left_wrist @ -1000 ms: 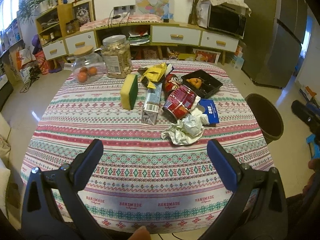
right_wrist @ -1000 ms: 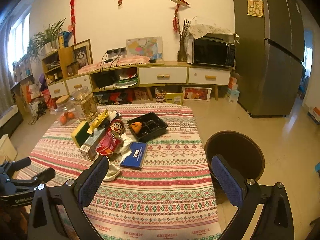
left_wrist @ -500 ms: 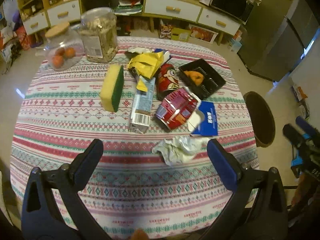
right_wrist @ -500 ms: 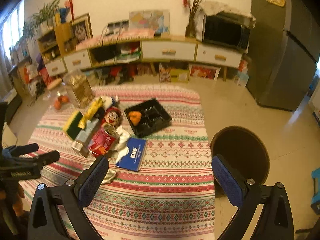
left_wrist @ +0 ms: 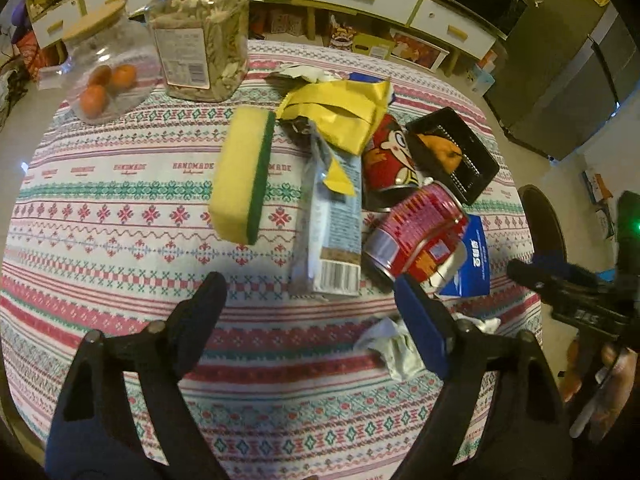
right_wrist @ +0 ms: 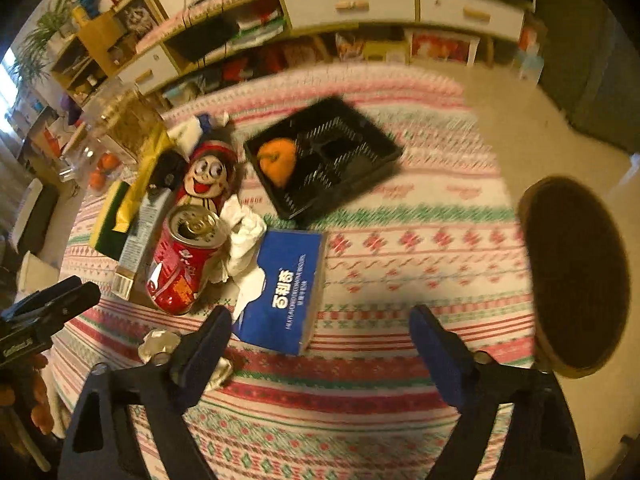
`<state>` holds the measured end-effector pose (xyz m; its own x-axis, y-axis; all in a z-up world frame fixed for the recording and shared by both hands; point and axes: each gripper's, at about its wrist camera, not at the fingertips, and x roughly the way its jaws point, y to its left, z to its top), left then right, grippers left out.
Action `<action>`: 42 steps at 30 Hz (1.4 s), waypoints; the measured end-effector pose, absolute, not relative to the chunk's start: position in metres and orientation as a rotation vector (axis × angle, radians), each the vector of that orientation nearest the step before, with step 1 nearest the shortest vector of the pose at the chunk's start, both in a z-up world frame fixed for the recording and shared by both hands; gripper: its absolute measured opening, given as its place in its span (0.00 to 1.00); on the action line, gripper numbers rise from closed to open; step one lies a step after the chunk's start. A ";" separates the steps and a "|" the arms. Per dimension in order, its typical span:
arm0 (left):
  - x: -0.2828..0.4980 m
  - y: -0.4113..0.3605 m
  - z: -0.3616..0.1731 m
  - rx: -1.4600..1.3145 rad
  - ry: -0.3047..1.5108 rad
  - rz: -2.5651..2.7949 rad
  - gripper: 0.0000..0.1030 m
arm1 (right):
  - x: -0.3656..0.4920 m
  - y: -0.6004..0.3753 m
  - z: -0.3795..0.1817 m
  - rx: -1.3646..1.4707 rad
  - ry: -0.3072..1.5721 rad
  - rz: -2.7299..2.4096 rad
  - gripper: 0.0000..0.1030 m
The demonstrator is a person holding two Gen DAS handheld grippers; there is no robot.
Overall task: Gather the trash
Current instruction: 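Grasp the milk carton with the left tool while the right tool grasps the blue biscuit box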
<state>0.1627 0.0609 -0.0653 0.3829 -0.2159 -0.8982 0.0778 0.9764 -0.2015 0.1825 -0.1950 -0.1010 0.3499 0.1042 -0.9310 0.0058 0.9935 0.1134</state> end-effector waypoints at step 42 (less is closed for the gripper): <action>0.167 0.061 -0.072 -0.161 1.146 -0.254 0.26 | 0.159 -0.209 -0.085 0.181 1.184 0.168 0.11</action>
